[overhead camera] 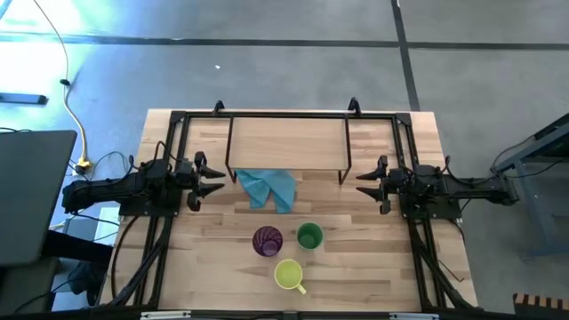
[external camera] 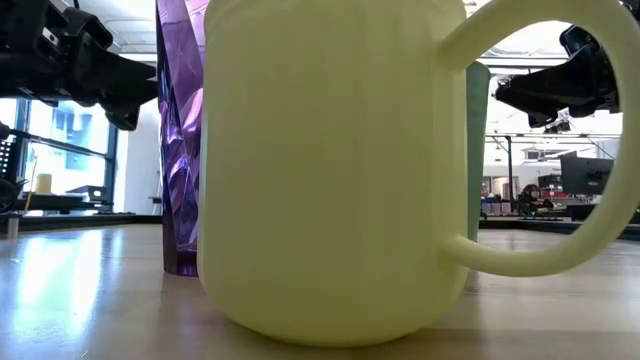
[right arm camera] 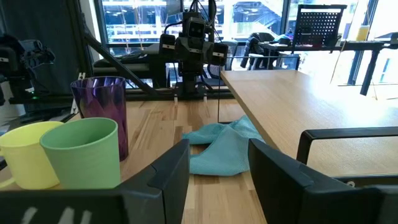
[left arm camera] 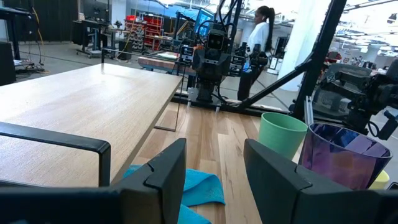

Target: Stack small to large cups/mugs on shelf

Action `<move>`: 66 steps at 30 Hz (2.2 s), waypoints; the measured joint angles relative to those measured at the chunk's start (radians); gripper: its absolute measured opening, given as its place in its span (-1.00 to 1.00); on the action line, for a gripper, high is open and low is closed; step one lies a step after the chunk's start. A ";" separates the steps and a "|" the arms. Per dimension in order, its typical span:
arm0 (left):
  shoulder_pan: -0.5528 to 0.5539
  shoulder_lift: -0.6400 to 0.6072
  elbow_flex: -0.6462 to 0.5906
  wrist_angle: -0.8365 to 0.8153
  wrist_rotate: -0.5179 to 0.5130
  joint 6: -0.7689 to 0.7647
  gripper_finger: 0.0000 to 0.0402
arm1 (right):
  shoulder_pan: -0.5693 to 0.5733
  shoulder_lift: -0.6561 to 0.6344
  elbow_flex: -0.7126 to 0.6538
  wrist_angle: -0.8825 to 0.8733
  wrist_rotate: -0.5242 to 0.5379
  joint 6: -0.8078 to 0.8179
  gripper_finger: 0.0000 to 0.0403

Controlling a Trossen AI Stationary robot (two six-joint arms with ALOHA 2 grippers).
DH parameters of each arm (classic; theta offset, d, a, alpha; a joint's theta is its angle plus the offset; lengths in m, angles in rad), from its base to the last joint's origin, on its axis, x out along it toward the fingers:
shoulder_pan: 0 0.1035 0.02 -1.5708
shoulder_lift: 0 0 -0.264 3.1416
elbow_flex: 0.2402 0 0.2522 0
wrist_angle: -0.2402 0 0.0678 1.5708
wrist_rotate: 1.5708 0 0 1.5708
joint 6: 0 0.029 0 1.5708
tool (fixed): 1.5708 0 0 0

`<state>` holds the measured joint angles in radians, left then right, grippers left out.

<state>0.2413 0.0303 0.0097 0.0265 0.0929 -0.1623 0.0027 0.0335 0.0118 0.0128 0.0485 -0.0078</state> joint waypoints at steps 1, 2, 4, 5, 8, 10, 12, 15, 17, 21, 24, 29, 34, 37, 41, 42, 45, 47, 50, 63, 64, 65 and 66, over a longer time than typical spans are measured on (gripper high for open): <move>0.000 0.000 0.000 0.000 0.000 0.000 -0.25 | 0.000 0.000 0.000 0.000 0.000 0.000 -0.23; 0.000 0.000 0.000 0.000 0.000 0.000 -0.25 | 0.000 0.000 0.000 0.000 0.000 0.000 -0.23; 0.000 0.000 0.000 0.000 0.000 0.000 -0.25 | 0.000 0.000 0.000 0.000 0.000 0.000 -0.23; 0.000 0.000 0.000 0.000 0.000 0.000 -0.25 | 0.000 0.000 0.000 0.000 0.000 0.000 -0.23; 0.000 0.000 0.000 0.000 0.000 0.000 -0.25 | 0.000 0.000 0.000 0.000 0.000 0.000 -0.23; 0.000 0.000 0.000 0.000 0.000 0.000 -0.25 | 0.000 0.000 0.000 0.000 0.000 0.000 -0.23; 0.000 0.000 0.000 0.000 0.000 0.000 -0.25 | 0.000 0.000 0.000 0.000 0.000 0.000 -0.23; 0.000 0.000 0.000 0.000 0.000 0.000 -0.25 | 0.000 0.000 0.000 0.000 0.000 0.000 -0.23; 0.000 0.000 0.000 0.000 0.000 0.000 -0.25 | 0.000 0.000 0.000 0.000 0.000 0.000 -0.23; 0.000 0.000 0.000 0.000 0.000 0.000 -0.25 | 0.000 0.000 0.000 0.000 0.000 0.000 -0.23; 0.000 0.000 0.000 0.000 0.000 0.000 -0.25 | 0.000 0.000 0.000 0.000 0.000 -0.017 -0.23; 0.000 0.000 0.000 0.000 0.000 0.000 -0.25 | -0.001 0.000 0.000 0.006 0.004 -0.233 -0.23; 0.000 0.000 0.000 0.000 0.000 0.000 -0.25 | -0.001 0.000 0.000 0.004 0.004 -0.259 -0.23; 0.000 0.000 0.000 0.002 0.000 0.000 -0.25 | -0.001 0.000 0.000 0.007 0.004 -0.259 -0.23; 0.000 0.000 0.000 0.001 0.000 0.000 -0.25 | -0.001 -0.001 0.000 0.013 0.004 -0.152 -0.23; 0.000 0.000 0.000 0.001 0.000 0.000 -0.25 | -0.001 -0.001 0.000 0.013 0.004 -0.100 -0.23; 0.000 0.000 0.000 0.001 0.004 -0.034 -0.25 | -0.001 -0.001 0.000 0.019 0.004 0.035 -0.23; 0.000 0.000 0.000 0.001 0.004 -0.075 -0.25 | -0.001 -0.001 0.000 0.021 0.004 0.108 -0.23; 0.000 0.000 0.000 0.002 0.006 -0.158 -0.25 | -0.001 -0.001 0.000 0.020 0.004 0.169 -0.23; 0.000 0.000 0.000 0.045 0.047 -0.320 -0.25 | -0.001 -0.001 0.000 0.011 0.004 0.362 -0.23; 0.000 0.000 0.000 0.042 0.060 -0.315 -0.25 | -0.001 0.000 0.000 0.007 0.004 0.345 -0.23; 0.000 0.000 0.000 0.039 0.060 -0.312 -0.25 | -0.001 0.000 0.000 0.005 0.003 0.324 -0.23; 0.000 0.000 0.000 0.030 0.046 -0.310 -0.25 | -0.001 0.000 0.000 0.005 0.003 0.298 -0.23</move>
<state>0.2411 0.0299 0.0097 0.0565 0.1391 -0.4724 0.0021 0.0338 0.0116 0.0177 0.0518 0.2899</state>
